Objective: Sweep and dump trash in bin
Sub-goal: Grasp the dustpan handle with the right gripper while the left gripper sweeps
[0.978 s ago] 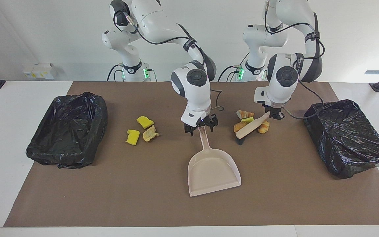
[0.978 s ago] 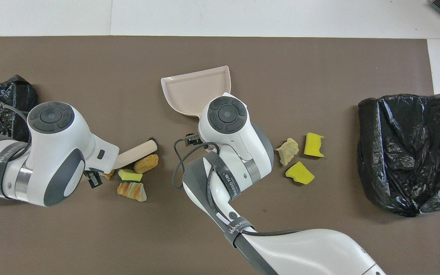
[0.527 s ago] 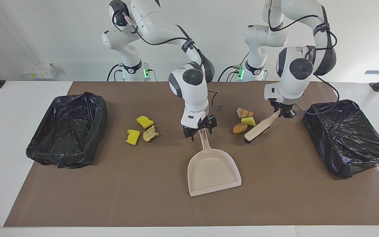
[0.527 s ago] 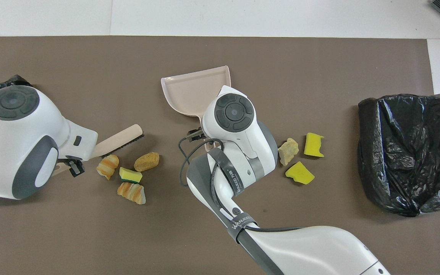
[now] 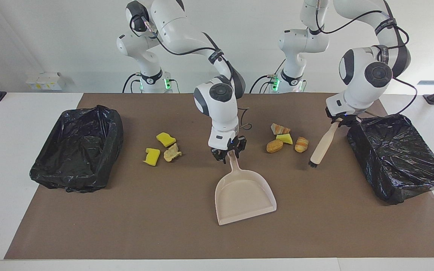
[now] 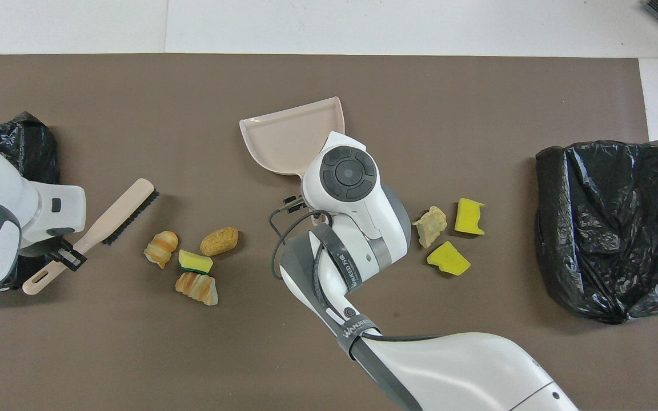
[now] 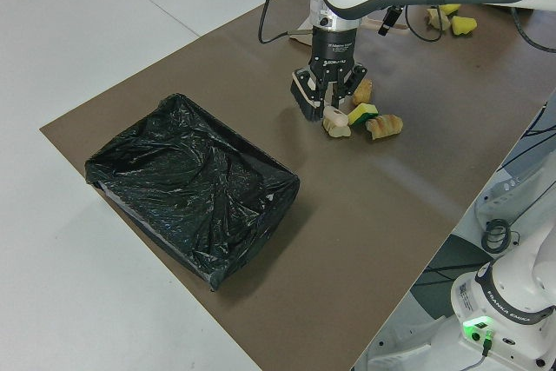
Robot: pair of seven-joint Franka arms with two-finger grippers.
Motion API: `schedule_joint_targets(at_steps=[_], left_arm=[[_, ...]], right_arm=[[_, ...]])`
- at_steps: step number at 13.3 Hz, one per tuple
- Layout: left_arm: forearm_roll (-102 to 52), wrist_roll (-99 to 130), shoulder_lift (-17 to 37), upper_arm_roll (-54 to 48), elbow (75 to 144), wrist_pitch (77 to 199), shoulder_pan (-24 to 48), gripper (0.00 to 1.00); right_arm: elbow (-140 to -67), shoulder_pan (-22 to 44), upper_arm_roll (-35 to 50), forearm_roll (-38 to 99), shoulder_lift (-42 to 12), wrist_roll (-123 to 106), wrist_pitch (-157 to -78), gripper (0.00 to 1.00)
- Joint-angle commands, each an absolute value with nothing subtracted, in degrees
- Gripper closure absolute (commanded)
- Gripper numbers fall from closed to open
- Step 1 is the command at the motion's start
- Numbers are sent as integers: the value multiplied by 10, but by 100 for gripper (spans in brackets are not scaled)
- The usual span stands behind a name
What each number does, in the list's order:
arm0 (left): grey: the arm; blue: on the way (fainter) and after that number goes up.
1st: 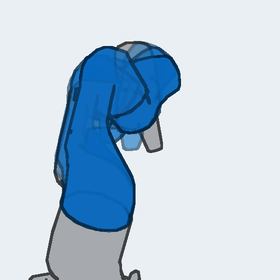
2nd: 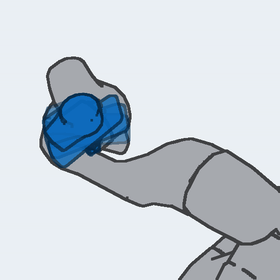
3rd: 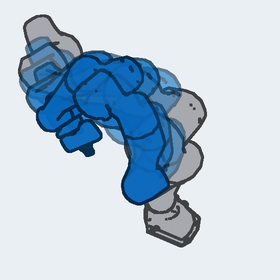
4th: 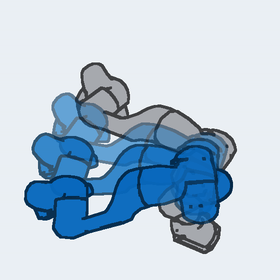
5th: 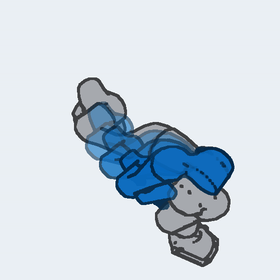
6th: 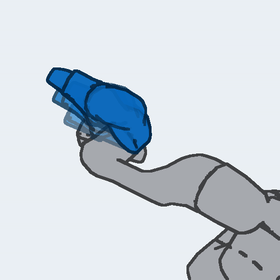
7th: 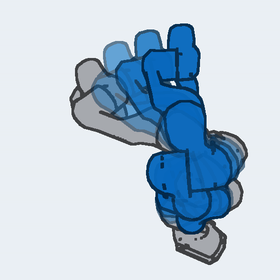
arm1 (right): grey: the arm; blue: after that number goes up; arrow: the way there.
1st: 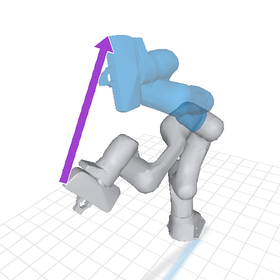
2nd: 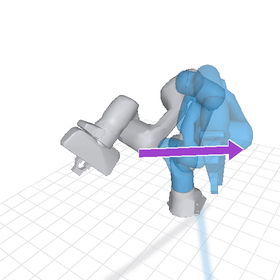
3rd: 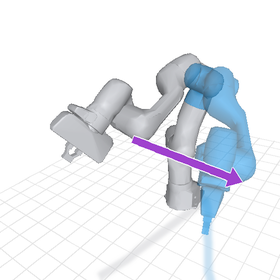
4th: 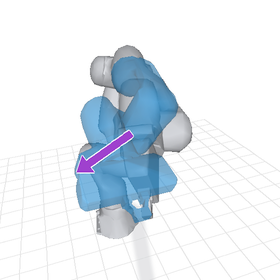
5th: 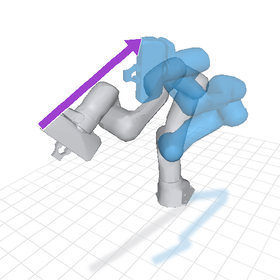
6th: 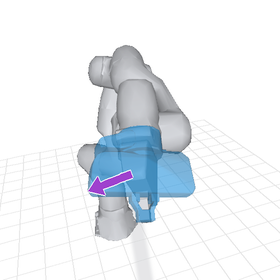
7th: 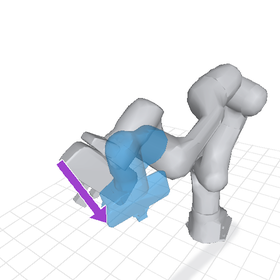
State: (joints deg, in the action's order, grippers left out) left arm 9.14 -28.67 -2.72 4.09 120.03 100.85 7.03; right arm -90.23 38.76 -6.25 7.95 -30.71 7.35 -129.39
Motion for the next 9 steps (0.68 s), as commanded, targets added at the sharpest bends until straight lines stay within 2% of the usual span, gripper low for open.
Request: schedule_joint_targets(at_steps=[1,4,6,9], left_arm=[[67,-207,-97,35,1287,1026,61,100],[64,-46,-127,32,1330,1026,74,100],[63,-6,-128,33,1331,1027,104,100],[55,29,-127,35,1327,1025,96,100]], right_arm=[[-903,380,-62,96,-307,69,-1296,100],[-896,356,-60,98,-286,-14,-1271,100],[-902,326,-59,128,-260,-115,-1244,100],[-914,278,-60,137,-211,-300,-1157,100]])
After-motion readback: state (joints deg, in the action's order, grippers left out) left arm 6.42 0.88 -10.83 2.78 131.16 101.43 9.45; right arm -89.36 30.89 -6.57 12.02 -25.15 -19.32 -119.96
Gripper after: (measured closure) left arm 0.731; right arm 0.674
